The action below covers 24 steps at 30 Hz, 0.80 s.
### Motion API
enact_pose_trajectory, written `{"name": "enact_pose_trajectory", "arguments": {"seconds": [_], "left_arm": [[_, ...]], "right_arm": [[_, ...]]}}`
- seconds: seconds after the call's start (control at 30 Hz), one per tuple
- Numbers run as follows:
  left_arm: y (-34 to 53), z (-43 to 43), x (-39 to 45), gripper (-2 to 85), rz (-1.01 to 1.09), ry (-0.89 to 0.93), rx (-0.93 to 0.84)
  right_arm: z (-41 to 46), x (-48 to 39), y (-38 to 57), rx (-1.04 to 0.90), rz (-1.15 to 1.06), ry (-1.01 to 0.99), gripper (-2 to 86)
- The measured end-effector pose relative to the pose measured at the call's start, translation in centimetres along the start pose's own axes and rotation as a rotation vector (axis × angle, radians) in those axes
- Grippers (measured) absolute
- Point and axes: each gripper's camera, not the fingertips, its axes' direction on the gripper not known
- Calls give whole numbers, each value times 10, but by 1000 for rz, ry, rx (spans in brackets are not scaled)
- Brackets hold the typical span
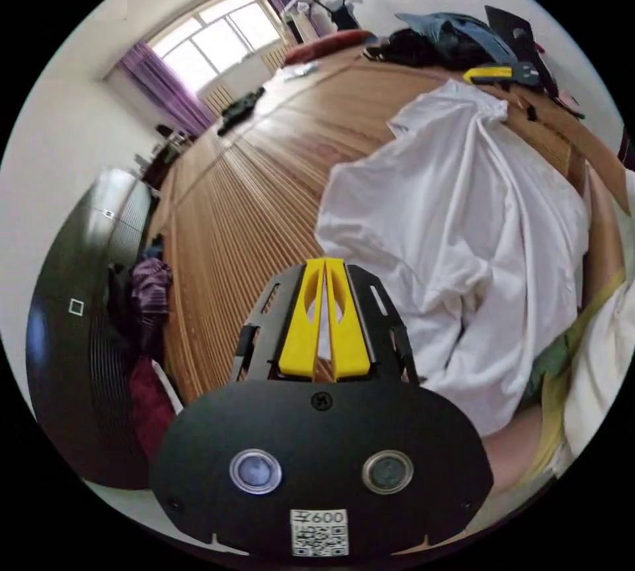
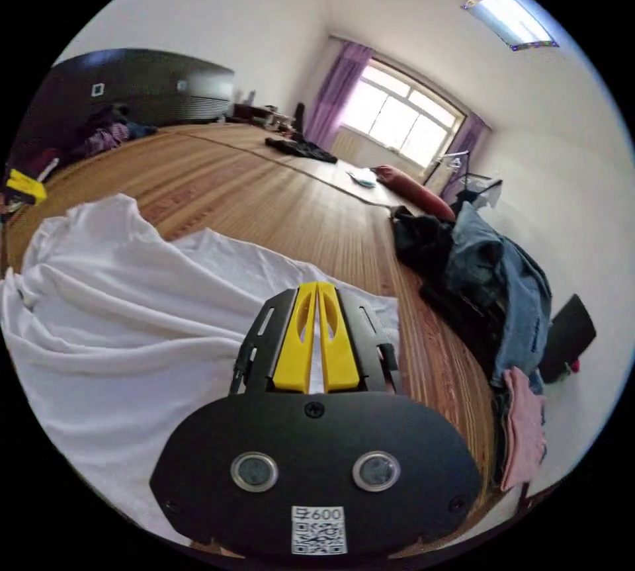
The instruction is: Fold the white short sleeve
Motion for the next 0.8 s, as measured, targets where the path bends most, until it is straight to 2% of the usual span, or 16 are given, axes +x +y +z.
{"name": "enact_pose_trajectory", "arguments": {"seconds": [0.07, 0.13, 0.23, 0.27, 0.4, 0.5, 0.63, 0.67, 0.73, 0.77, 0.8], "left_arm": [[-24, 17, 13, 7, 17, 86, 15], [-44, 49, 38, 7, 77, 134, -43], [-50, 116, 100, 8, 242, 150, -322], [-44, 115, 122, 8, 288, 69, -293], [-11, 96, 197, 8, 724, -180, -254], [8, 97, 213, 8, 852, -244, -171], [-8, 125, 181, 8, 667, -235, -161], [-19, 143, 166, 8, 605, -284, -193], [-38, 180, 139, 8, 491, -534, -340], [-49, 179, 114, 8, 339, -722, -319], [-59, 138, 79, 8, -10, -707, -152]], "right_arm": [[23, -10, -19, -55, -34, -95, -9], [52, -19, -31, -83, -58, -110, -9], [118, -27, -30, -295, -138, -177, -9], [115, -22, -29, -184, -143, -129, -9], [147, -16, -25, -261, -322, 191, -9], [160, -15, -22, -245, -302, 281, -9], [157, 3, -25, -197, -146, 242, -9], [156, 7, -27, -184, -143, 227, -8], [144, 15, -31, -126, -108, 249, -8], [128, 23, -32, -63, -49, 311, -8], [109, 31, -31, -5, 10, 341, -8]]}}
